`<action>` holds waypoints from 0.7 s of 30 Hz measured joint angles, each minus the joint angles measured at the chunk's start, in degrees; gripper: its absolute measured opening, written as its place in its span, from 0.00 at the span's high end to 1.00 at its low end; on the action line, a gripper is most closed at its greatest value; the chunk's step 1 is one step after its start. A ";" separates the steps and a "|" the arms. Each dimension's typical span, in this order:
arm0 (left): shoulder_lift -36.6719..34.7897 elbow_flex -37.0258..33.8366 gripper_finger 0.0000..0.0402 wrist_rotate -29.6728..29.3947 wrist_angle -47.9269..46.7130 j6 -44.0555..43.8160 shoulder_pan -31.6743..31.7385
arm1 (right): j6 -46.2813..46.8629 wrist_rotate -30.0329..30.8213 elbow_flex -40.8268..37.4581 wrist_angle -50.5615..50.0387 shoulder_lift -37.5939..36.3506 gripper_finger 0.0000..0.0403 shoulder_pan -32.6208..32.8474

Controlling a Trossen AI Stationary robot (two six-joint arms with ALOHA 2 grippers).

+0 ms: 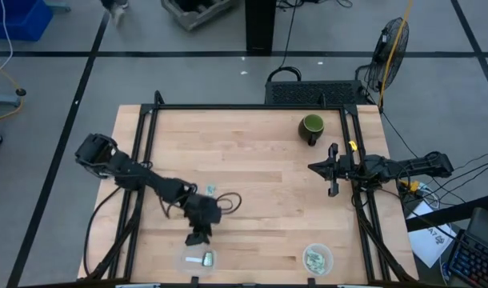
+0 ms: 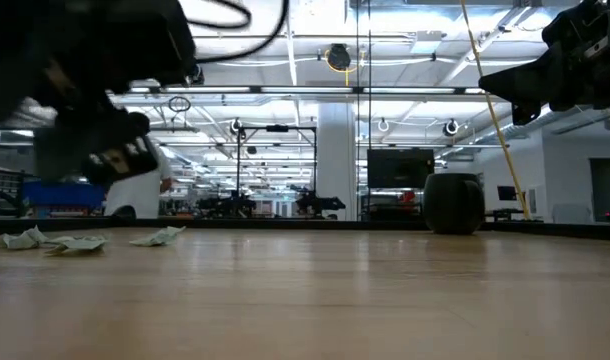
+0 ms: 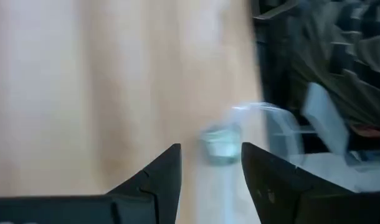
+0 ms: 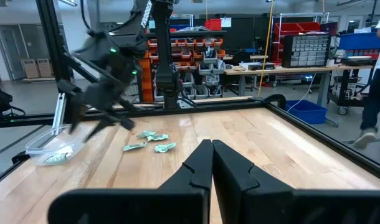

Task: Pick and place Stevia / Truvia into bins
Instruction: Put the stevia packet into the left transparent container

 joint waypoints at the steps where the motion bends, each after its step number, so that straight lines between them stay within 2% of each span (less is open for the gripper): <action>1: 0.00 0.00 0.57 0.06 -1.03 0.89 1.36 | 0.00 -0.01 0.00 -0.02 -0.01 1.00 0.00; 7: -2.87 0.00 0.57 0.35 -3.52 7.43 8.09 | -0.01 -0.02 0.00 0.00 0.00 0.99 0.00; 9: -5.24 -0.08 0.57 -1.06 -7.38 11.27 10.09 | 0.00 0.00 0.00 0.00 -0.02 0.99 0.00; 11: -7.00 0.07 0.57 -4.89 -9.54 13.92 12.16 | -0.01 -0.01 0.00 0.06 0.02 0.99 -0.01; 14: -9.38 -0.10 0.57 -14.10 -16.34 15.99 14.93 | 0.00 0.00 0.00 0.26 0.02 1.00 -0.01; 17: -10.32 -0.02 0.57 -21.27 -17.59 17.41 17.46 | -0.01 0.00 0.00 0.34 0.09 0.99 -0.01; 19: -10.56 -0.04 0.57 -22.23 -19.12 20.26 19.45 | -0.02 0.00 0.00 0.25 0.10 0.99 0.00; 21: -10.43 -0.04 0.57 -20.39 -19.36 23.63 21.71 | -0.02 0.00 0.00 0.33 0.16 0.99 0.00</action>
